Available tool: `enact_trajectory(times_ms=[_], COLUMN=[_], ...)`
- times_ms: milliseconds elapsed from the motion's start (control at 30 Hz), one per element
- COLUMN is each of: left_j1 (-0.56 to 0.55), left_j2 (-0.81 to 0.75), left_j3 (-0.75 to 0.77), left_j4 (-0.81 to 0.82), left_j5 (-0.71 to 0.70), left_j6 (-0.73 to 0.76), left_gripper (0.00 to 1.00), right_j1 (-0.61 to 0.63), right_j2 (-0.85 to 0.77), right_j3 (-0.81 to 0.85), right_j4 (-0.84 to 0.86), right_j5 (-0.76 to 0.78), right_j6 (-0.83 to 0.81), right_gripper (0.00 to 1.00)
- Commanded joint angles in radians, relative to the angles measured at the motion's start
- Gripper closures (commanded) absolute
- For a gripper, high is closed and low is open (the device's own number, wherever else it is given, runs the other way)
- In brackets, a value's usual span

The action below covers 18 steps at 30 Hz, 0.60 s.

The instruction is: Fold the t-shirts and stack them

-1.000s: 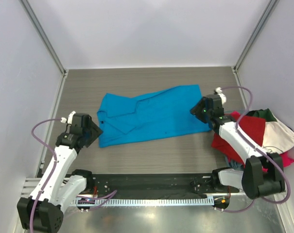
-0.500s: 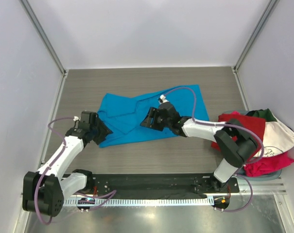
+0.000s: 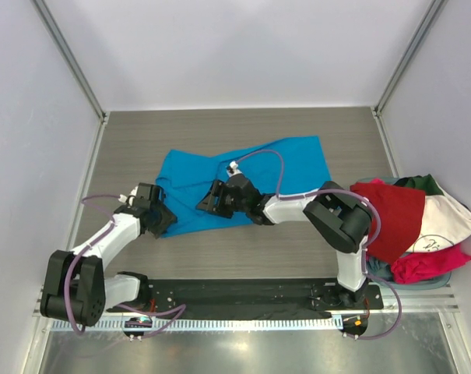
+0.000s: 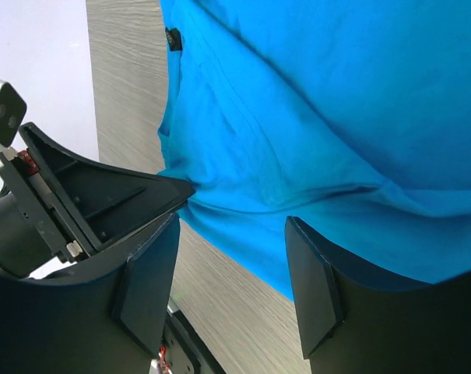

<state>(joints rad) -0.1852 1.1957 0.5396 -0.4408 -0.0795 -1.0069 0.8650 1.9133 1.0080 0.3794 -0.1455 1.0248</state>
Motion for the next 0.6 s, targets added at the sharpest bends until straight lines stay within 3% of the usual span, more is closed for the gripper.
enact_trajectory(times_ms=[0, 567], left_j1=[0.000, 0.000], left_j2=[0.051, 0.041], left_j3=[-0.006, -0.010], left_j4=[-0.012, -0.012], left_j5=[-0.089, -0.097], left_j6=[0.001, 0.021], left_gripper=[0.50, 0.52], right_j1=[0.011, 0.019], right_j2=[0.029, 0.125], right_j3=[0.038, 0.115], right_j4=[0.075, 0.110], right_j5=[0.023, 0.096], right_j6=[0.049, 0.078], right_gripper=[0.37, 0.37])
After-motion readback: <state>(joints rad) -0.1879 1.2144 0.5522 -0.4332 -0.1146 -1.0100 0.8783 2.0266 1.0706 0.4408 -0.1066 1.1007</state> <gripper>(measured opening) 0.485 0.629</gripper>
